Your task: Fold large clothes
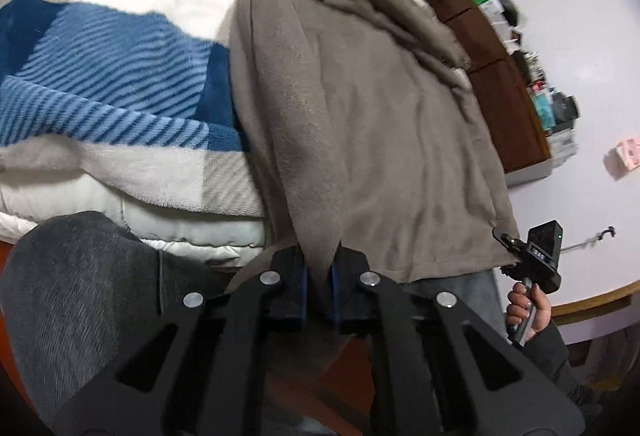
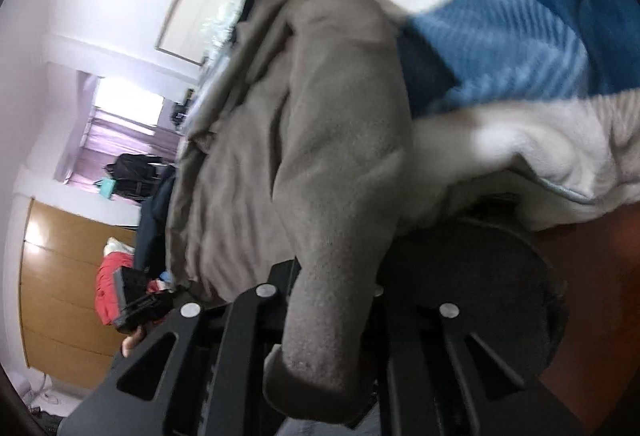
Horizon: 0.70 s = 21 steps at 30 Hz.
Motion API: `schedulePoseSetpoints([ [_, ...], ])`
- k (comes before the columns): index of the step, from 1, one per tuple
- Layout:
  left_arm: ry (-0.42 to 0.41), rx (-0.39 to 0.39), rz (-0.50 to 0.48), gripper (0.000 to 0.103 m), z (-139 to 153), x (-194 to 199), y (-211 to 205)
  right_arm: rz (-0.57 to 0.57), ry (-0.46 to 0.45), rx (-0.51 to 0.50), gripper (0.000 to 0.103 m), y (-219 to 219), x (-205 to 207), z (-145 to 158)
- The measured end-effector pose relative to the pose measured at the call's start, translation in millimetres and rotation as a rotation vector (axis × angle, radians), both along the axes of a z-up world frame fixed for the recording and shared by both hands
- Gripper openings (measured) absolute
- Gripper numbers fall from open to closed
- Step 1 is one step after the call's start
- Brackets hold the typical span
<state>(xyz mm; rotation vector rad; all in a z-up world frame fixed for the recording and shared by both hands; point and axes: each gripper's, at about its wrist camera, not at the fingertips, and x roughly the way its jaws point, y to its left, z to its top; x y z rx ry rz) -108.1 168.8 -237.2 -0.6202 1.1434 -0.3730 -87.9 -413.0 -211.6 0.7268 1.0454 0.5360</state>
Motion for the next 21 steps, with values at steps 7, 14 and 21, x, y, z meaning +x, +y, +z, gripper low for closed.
schedulePoseSetpoints([
  [7,-0.136,-0.210,0.109,0.003,35,-53,43,0.020,-0.140,0.052,0.012,1,-24,53],
  [14,-0.277,-0.270,0.121,0.003,83,-105,62,0.064,-0.259,0.119,0.012,-1,-56,99],
  [21,-0.343,-0.337,0.103,0.001,121,-156,51,0.058,-0.301,0.140,0.012,-11,-96,135],
])
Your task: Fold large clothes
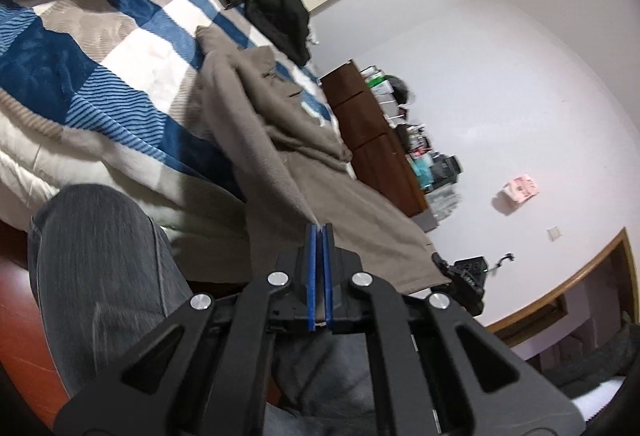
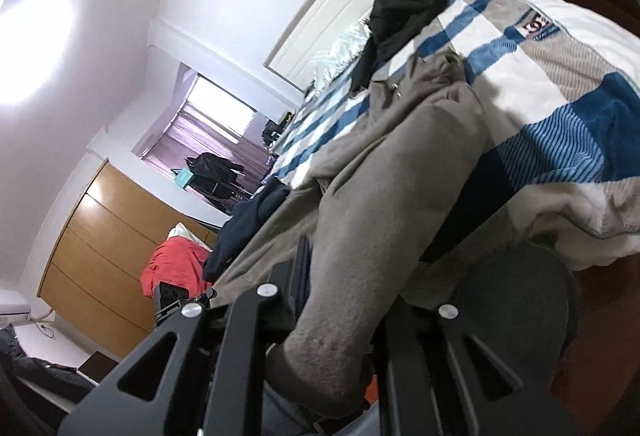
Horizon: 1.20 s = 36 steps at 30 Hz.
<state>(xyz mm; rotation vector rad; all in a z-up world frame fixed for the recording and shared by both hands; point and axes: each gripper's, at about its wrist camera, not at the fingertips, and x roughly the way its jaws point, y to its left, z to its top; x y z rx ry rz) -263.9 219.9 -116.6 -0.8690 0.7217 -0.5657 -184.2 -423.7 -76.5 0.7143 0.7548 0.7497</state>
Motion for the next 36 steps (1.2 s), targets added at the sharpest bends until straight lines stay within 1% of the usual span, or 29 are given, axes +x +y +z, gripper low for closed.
schedulePoseSetpoints([
  [3,-0.020,-0.034,-0.013,0.000,8,-9,-1,-0.033,0.031,-0.008,0.012,-9,-5,3],
  [5,-0.011,-0.003,-0.007,0.000,11,-4,-3,-0.038,0.056,0.007,0.012,-13,2,-2],
  [7,0.026,0.033,-0.013,0.000,6,5,-4,-0.026,0.066,0.001,0.012,-11,14,-4],
  [9,0.071,0.099,-0.042,0.000,-3,19,-8,-0.013,0.068,-0.006,0.012,-7,23,-6],
  [11,0.149,0.187,-0.061,0.000,-20,34,-12,-0.002,0.086,-0.008,0.012,-3,33,-10],
  [13,0.224,0.309,-0.077,0.001,-38,49,-19,0.004,0.096,-0.010,0.012,-1,33,-13],
  [14,0.245,0.327,-0.086,0.009,-45,54,-23,0.010,0.103,-0.009,0.012,-1,35,-15],
  [15,0.263,0.341,-0.095,0.026,-51,59,-26,0.013,0.107,-0.010,0.012,-1,33,-16],
  [16,0.281,0.370,-0.103,0.035,-57,65,-32,0.015,0.114,-0.012,0.012,-2,33,-19],
  [17,0.300,0.409,-0.111,0.049,-62,70,-39,0.016,0.124,-0.009,0.013,-3,32,-22],
  [18,0.323,0.437,-0.124,0.057,-66,74,-46,0.016,0.133,-0.004,0.013,-4,32,-25],
  [19,0.343,0.450,-0.131,0.058,-68,77,-50,0.014,0.140,0.000,0.013,-6,32,-28],
  [21,0.407,0.490,-0.139,0.064,-80,85,-60,0.009,0.149,0.012,0.013,-10,30,-32],
  [25,0.558,0.570,-0.134,0.065,-112,103,-74,0.006,0.161,0.036,0.013,-17,33,-37],
  [26,0.571,0.575,-0.132,0.067,-116,107,-77,0.009,0.163,0.041,0.013,-18,34,-37],
  [27,0.574,0.586,-0.130,0.067,-120,110,-80,0.013,0.163,0.044,0.013,-20,36,-37],
  [29,0.569,0.637,-0.107,0.067,-130,115,-83,0.021,0.168,0.054,0.013,-22,38,-37],
  [30,0.567,0.646,-0.097,0.067,-133,116,-83,0.024,0.169,0.057,0.013,-23,38,-37],
  [33,0.536,0.669,-0.066,0.067,-146,118,-82,0.050,0.172,0.058,0.013,-26,42,-36],
  [36,0.520,0.663,-0.038,0.068,-165,119,-76,0.075,0.171,0.059,0.013,-29,47,-33],
])
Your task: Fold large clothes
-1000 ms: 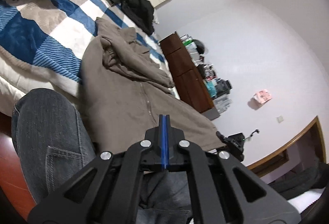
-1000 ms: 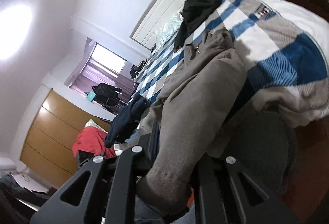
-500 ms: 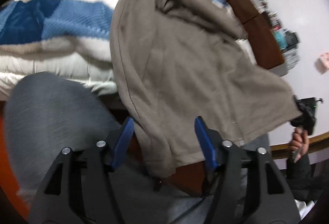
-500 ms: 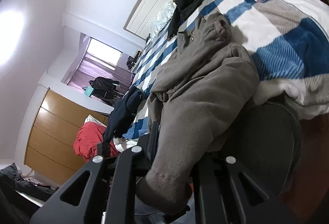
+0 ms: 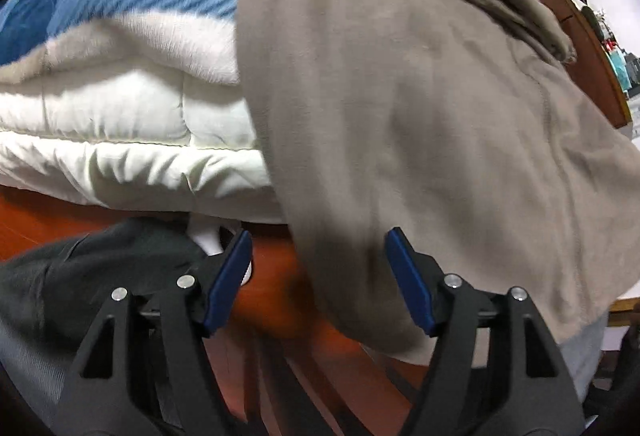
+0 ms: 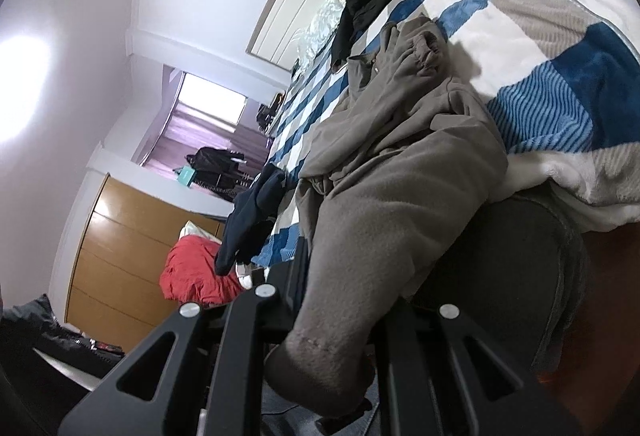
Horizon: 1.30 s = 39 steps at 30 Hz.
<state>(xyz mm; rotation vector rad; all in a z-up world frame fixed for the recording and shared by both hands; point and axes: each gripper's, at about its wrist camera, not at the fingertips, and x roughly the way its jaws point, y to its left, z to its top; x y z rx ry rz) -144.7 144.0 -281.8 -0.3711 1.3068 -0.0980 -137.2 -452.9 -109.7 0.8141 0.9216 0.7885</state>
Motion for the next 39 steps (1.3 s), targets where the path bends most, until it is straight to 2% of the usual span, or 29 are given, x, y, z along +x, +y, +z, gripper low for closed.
schedulePoseSetpoints([
  [2,-0.019,-0.065,0.006,0.068,-11,0,4,0.010,0.003,0.004,0.013,-3,4,2],
  [4,-0.059,-0.187,0.034,0.068,-24,-2,14,0.016,0.002,-0.003,0.013,-3,8,4],
  [6,-0.067,-0.293,0.064,0.068,-36,-6,24,0.021,0.005,-0.003,0.013,-2,11,6],
  [7,-0.072,-0.381,0.082,0.068,-44,-8,28,0.025,0.001,-0.007,0.013,0,12,8],
  [8,-0.062,-0.422,0.083,0.068,-49,-10,31,0.028,-0.004,-0.007,0.013,3,13,9],
  [11,-0.036,-0.483,0.034,0.069,-52,-9,28,0.027,-0.011,0.008,0.014,9,12,11],
  [14,-0.057,-0.483,-0.018,0.068,-53,-7,15,0.019,-0.018,0.020,0.014,14,9,13],
  [16,-0.071,-0.488,-0.037,0.039,-51,-8,11,0.008,-0.019,0.021,0.015,17,8,14],
  [17,-0.079,-0.481,-0.054,0.013,-49,-6,5,0.005,-0.016,0.022,0.017,18,7,14],
  [18,-0.087,-0.467,-0.072,0.008,-46,-6,3,0.003,-0.015,0.021,0.017,19,7,14],
  [19,-0.093,-0.434,-0.094,0.008,-39,-8,0,-0.001,-0.016,0.019,0.018,21,6,15],
  [23,-0.136,-0.433,-0.120,0.005,-13,-10,-5,-0.015,-0.037,0.014,0.018,24,3,22],
  [26,-0.215,-0.479,-0.118,0.005,21,-19,1,-0.028,-0.089,0.012,0.017,23,-1,35],
  [33,-0.410,-0.591,-0.007,0.005,96,-36,42,-0.109,-0.141,0.087,0.016,15,-2,47],
  [36,-0.476,-0.626,0.017,0.005,133,-27,56,-0.135,-0.150,0.131,0.016,15,3,48],
  [39,-0.508,-0.652,0.025,0.005,155,-16,66,-0.163,-0.166,0.182,0.016,15,14,54],
])
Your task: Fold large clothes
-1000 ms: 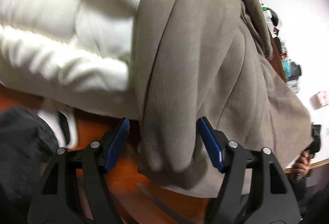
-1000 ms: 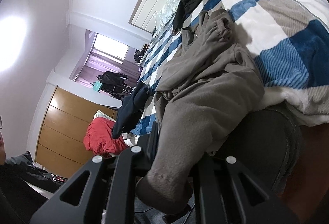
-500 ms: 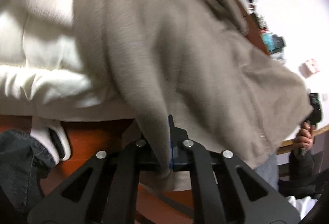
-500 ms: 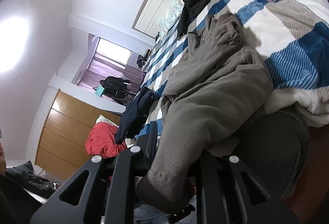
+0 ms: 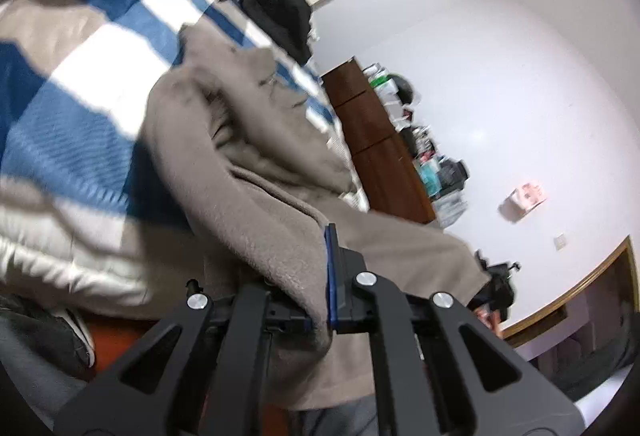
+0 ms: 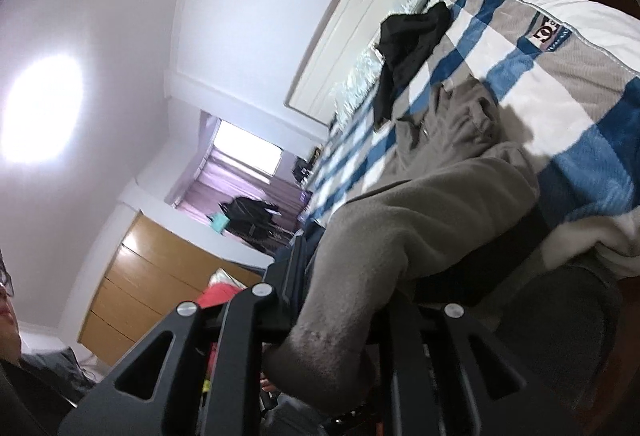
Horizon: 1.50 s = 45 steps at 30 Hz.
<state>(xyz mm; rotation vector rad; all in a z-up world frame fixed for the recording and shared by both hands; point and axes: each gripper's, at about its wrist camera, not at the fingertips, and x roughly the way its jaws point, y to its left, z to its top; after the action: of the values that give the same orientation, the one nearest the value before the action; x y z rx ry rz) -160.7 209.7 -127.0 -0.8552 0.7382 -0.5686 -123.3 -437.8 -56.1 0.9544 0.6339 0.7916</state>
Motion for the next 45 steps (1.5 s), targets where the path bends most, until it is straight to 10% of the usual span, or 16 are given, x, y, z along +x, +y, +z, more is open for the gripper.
schedulePoseSetpoints([
  [10,0.029,-0.084,0.134,0.005,47,118,22,-0.144,0.026,0.019,0.016,-3,113,29],
  [20,0.158,-0.045,0.214,0.005,8,303,34,-0.191,0.087,-0.154,0.016,20,290,21],
  [28,0.374,0.146,0.203,0.006,-75,423,26,-0.144,0.325,-0.461,0.016,55,448,-70],
  [37,0.465,0.341,0.111,0.009,-117,462,12,-0.088,0.484,-0.551,0.016,55,485,-155],
  [40,0.429,0.367,0.080,0.022,-106,453,8,-0.033,0.454,-0.560,0.024,53,479,-143],
  [42,0.403,0.351,0.063,0.061,-98,444,5,0.006,0.430,-0.572,0.034,54,468,-129],
  [45,0.395,0.377,0.064,0.085,-82,424,5,0.042,0.348,-0.569,0.073,56,442,-98],
])
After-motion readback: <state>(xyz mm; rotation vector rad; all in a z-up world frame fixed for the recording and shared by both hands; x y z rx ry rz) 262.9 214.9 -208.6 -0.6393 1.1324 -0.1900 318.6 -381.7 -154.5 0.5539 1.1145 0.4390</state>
